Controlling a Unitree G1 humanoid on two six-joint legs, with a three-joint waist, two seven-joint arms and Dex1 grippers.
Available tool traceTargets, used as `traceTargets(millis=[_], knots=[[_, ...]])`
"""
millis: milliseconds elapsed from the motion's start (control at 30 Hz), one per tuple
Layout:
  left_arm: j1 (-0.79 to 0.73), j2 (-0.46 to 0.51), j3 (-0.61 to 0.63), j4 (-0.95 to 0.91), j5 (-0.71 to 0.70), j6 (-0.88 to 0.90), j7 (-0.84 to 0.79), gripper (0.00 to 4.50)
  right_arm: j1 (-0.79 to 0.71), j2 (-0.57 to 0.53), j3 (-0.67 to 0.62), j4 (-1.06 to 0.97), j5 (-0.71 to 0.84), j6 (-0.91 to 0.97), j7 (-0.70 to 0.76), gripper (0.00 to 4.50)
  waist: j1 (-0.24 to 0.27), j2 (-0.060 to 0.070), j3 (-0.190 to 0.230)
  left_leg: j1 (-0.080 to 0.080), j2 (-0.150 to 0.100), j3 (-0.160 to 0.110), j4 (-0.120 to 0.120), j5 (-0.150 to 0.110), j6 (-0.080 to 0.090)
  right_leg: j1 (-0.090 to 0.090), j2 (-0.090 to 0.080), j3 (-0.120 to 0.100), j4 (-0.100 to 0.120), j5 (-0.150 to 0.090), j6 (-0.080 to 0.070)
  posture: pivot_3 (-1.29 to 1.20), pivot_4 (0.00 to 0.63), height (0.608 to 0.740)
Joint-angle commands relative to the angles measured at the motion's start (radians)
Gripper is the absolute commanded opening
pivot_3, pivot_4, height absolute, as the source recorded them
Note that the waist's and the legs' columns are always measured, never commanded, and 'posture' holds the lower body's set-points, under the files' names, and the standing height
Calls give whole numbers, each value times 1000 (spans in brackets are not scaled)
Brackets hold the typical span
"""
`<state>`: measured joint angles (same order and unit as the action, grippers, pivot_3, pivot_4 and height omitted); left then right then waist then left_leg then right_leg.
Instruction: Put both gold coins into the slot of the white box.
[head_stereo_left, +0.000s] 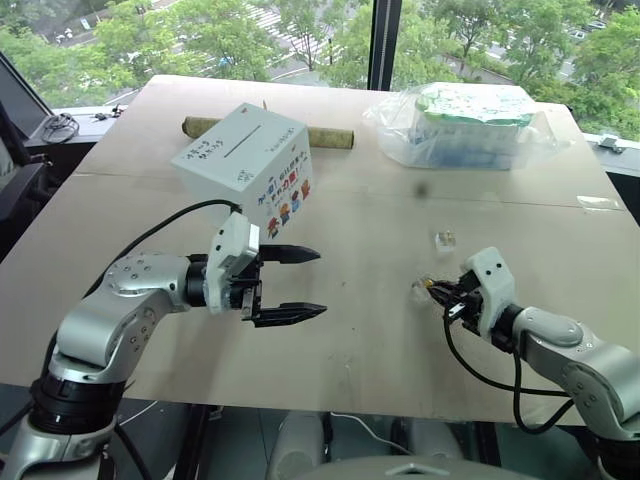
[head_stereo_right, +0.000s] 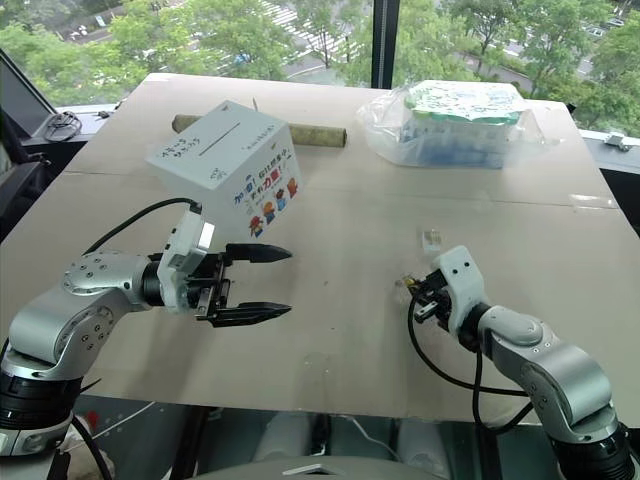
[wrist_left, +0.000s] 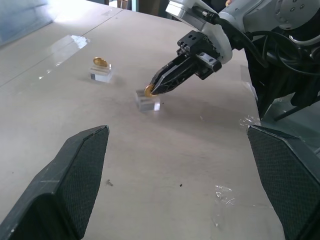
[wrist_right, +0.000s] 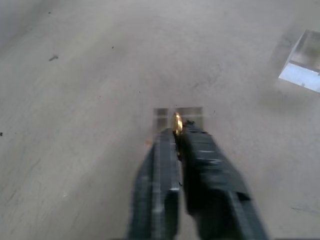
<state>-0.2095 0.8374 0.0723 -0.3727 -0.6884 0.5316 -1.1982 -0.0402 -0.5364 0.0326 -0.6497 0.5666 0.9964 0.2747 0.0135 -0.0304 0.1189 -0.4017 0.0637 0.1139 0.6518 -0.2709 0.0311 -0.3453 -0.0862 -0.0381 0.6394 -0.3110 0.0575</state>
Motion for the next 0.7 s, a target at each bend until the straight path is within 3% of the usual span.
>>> traceTargets(millis=[33, 267, 533, 700], knots=[[2, 10, 33, -8, -5, -19, -7, 4500, -6, -2, -14, -27, -3, -13, 14, 68, 0, 0, 0, 0, 0, 0, 0, 0, 0, 0, 0, 0, 0, 0, 0, 0, 150, 740], [-18, -19, 42, -5, -73, 74, 59, 4500, -16, 29, -98, -59, 48, -24, 28, 68, 0, 0, 0, 0, 0, 0, 0, 0, 0, 0, 0, 0, 0, 0, 0, 0, 150, 740], [-141, -68, 60, 24, -285, 318, 170, 4500, -109, 109, -270, -110, 397, 17, 33, 68, -1, 0, 0, 0, 0, -1, 0, 0, 0, 0, 0, 0, 1, 0, 0, 0, 150, 740], [-245, -133, 34, 45, -329, 376, 228, 2622, -241, 62, -255, -137, 617, 42, -6, 0, -1, 0, 1, 0, 0, -1, 1, 0, 0, 0, 0, 0, 2, 0, 0, 0, 150, 740]])
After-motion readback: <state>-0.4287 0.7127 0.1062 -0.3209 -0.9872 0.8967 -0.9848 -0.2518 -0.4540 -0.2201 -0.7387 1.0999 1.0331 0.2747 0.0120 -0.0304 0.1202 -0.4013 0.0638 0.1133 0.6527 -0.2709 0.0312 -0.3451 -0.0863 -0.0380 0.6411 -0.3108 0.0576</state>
